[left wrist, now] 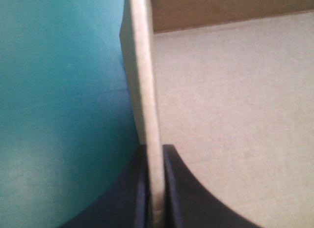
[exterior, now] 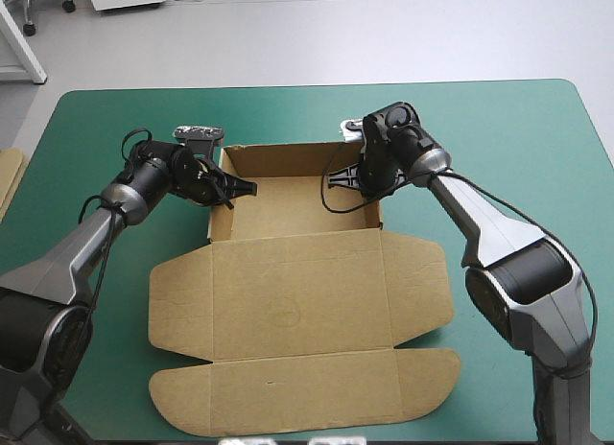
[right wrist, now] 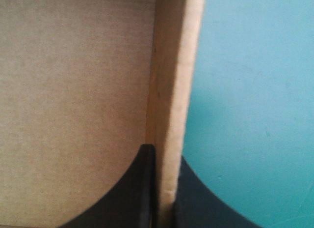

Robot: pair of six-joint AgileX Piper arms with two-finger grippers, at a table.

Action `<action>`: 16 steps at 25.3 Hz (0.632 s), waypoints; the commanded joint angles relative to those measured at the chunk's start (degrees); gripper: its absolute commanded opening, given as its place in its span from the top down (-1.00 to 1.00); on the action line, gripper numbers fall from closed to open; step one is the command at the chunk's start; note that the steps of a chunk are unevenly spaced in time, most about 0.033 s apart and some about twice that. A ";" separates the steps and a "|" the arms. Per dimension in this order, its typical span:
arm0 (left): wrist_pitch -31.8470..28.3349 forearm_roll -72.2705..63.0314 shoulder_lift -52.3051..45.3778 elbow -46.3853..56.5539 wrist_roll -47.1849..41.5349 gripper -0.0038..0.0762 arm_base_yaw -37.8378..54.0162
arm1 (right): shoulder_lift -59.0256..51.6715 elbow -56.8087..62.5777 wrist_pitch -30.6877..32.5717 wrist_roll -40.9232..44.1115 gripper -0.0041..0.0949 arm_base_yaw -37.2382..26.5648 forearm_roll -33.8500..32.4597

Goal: Fold the box

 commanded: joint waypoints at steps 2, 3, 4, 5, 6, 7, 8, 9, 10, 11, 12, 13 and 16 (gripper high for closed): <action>-3.01 -2.36 -0.76 -1.73 0.62 0.90 -1.06 | -1.64 -1.60 0.79 1.05 0.95 0.07 0.16; -2.45 -2.32 -0.32 -1.73 0.62 0.85 -1.06 | -1.64 -1.60 0.79 0.70 0.94 0.07 0.26; -2.31 -2.10 -0.28 -1.73 0.62 0.77 -1.06 | -1.64 -1.60 0.79 -0.29 0.94 0.07 0.26; -2.31 -1.75 -0.28 -1.73 0.62 0.57 -1.06 | -1.74 -1.60 0.47 -1.36 0.90 0.07 0.15; -2.33 -1.64 -0.40 -1.87 0.62 0.43 -1.06 | -1.84 -1.70 0.47 -1.70 0.84 0.07 -0.33; -1.45 -1.64 -0.52 -2.80 0.62 0.15 -1.06 | -1.86 -1.82 1.02 -1.70 0.68 0.07 -1.57; -0.69 -1.64 -0.52 -3.48 1.36 0.02 -1.06 | -1.97 -1.82 1.02 -1.79 0.61 0.07 -1.57; 0.80 -1.20 -0.52 -4.76 1.48 -0.11 -1.06 | -2.32 -1.82 1.02 -2.49 0.42 0.07 -1.43; 1.57 -0.94 -0.52 -5.61 1.48 -0.15 -1.06 | -2.68 -1.82 1.02 -3.55 0.30 0.07 -1.37; 2.57 -0.63 -0.52 -6.44 1.48 -0.17 -1.06 | -2.97 -1.82 1.02 -4.68 0.18 0.07 -1.22; 3.25 -0.15 -0.62 -7.10 1.48 -0.17 -1.06 | -3.54 -1.82 0.89 -5.90 0.07 0.07 -1.22; 3.83 0.40 -0.95 -7.77 1.48 -0.17 -1.06 | -4.19 -1.90 0.74 -6.67 -0.06 0.07 -1.45; 5.21 1.97 -2.38 -9.59 1.48 -0.17 -1.06 | -6.56 -2.34 0.26 -6.68 -0.34 0.07 -4.43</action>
